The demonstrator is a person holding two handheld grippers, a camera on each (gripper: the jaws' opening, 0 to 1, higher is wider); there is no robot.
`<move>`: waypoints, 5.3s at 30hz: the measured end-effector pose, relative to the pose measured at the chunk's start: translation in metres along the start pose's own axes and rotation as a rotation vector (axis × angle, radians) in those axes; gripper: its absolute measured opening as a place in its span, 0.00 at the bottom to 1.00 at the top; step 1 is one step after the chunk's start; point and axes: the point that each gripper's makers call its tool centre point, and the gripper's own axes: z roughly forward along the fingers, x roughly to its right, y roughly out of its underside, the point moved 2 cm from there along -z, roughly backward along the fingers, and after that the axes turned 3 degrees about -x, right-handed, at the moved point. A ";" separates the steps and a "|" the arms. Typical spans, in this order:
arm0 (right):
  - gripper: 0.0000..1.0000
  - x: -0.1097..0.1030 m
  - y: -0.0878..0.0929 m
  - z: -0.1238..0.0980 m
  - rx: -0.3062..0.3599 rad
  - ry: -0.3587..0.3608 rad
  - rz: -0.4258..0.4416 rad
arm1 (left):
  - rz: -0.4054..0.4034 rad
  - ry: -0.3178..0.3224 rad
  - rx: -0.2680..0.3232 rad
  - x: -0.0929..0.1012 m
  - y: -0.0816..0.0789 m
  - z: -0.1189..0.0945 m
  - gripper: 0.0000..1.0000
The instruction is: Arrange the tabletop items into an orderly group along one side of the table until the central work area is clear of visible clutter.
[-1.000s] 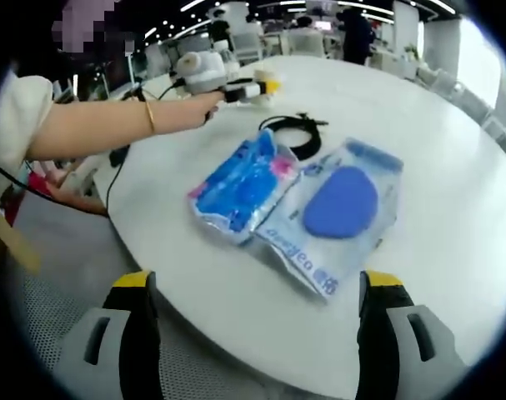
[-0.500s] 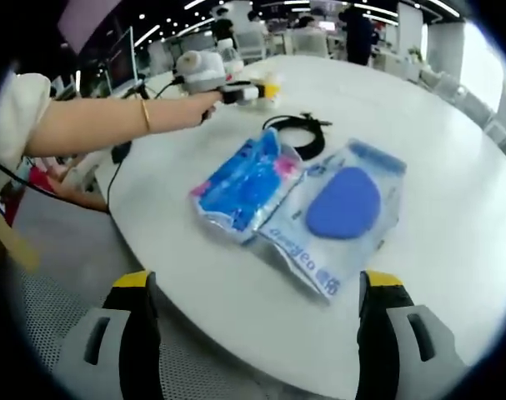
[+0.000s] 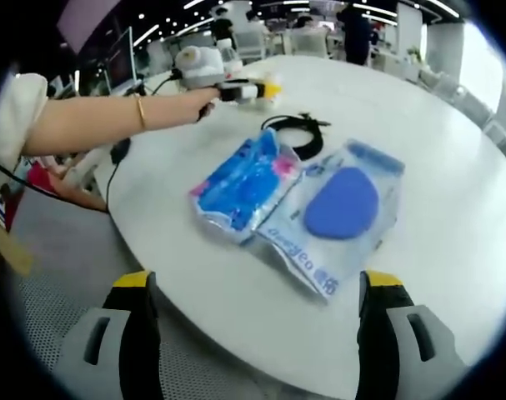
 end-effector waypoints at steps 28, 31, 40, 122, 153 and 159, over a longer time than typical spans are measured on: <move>0.99 -0.007 -0.024 -0.011 0.135 -0.021 -0.004 | 0.004 0.094 -0.155 0.027 -0.002 -0.060 0.84; 0.99 -0.010 -0.027 -0.012 0.155 -0.040 0.011 | -0.009 0.106 -0.154 0.030 -0.005 -0.069 0.87; 0.99 -0.013 -0.032 -0.014 0.185 -0.064 0.025 | 0.018 0.177 -0.152 0.046 -0.012 -0.094 0.98; 0.58 -0.023 -0.098 0.072 0.144 -0.194 0.048 | 0.205 0.457 -0.267 0.111 0.001 -0.229 0.93; 0.05 -0.017 -0.082 0.090 0.115 -0.138 -0.004 | 0.197 0.475 -0.337 0.114 0.019 -0.221 0.82; 0.01 -0.015 -0.086 0.085 0.127 -0.150 0.000 | 0.194 0.463 -0.334 0.112 0.018 -0.220 0.80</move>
